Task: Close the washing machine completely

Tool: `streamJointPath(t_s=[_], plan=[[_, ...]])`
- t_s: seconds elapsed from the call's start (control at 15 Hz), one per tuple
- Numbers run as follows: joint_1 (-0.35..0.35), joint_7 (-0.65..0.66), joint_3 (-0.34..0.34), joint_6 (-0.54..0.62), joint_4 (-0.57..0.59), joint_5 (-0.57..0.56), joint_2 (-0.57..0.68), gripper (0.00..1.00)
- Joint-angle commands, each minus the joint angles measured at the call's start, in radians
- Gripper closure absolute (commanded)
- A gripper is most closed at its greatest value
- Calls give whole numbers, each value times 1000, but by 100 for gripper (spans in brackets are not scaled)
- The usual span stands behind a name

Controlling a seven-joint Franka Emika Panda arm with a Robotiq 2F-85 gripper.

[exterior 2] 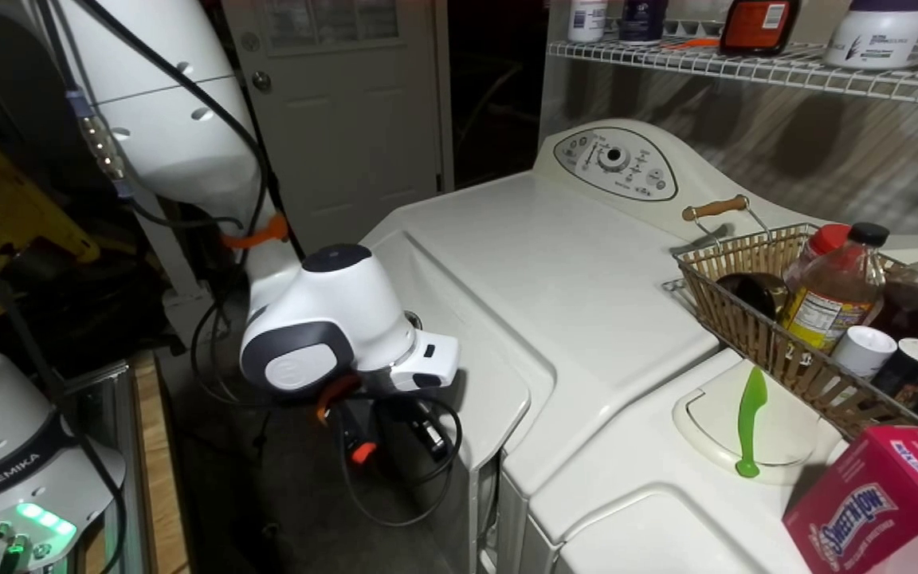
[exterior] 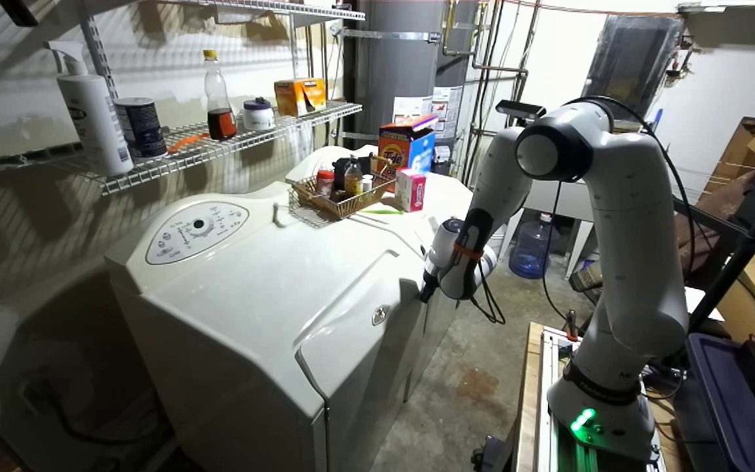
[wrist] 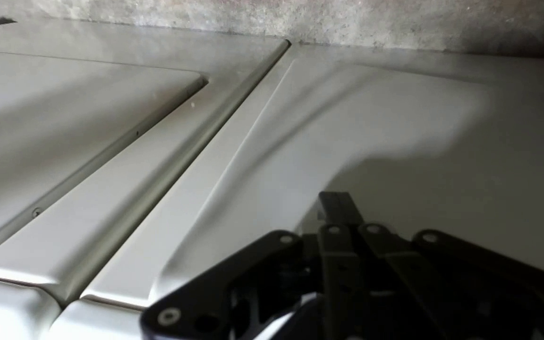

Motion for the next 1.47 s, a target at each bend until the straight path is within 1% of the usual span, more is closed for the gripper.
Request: streamJointPath(t_s=[0.0, 0.2, 0.33, 0.53, 0.6, 0.67, 1.0, 1.07, 1.27, 1.33, 1.4], plan=[[-21, 0, 30, 14, -19, -12, -32, 100], [-43, 1, 58, 31, -9, -12, -25, 100], [-51, 2, 65, 68, 1, -11, -13, 100], [-57, 2, 69, 122, 14, -10, 1, 100], [-49, -2, 59, 141, 18, -8, 8, 100], [-59, 1, 70, 143, 20, -10, 7, 100], [-60, -1, 69, 156, 26, -10, 25, 100], [-54, -2, 63, 147, 22, -7, 21, 100], [10, -16, -3, 83, 4, 16, -11, 100], [23, -15, -17, 60, -2, 18, -23, 74], [31, -15, -28, 37, -9, 14, -40, 73]])
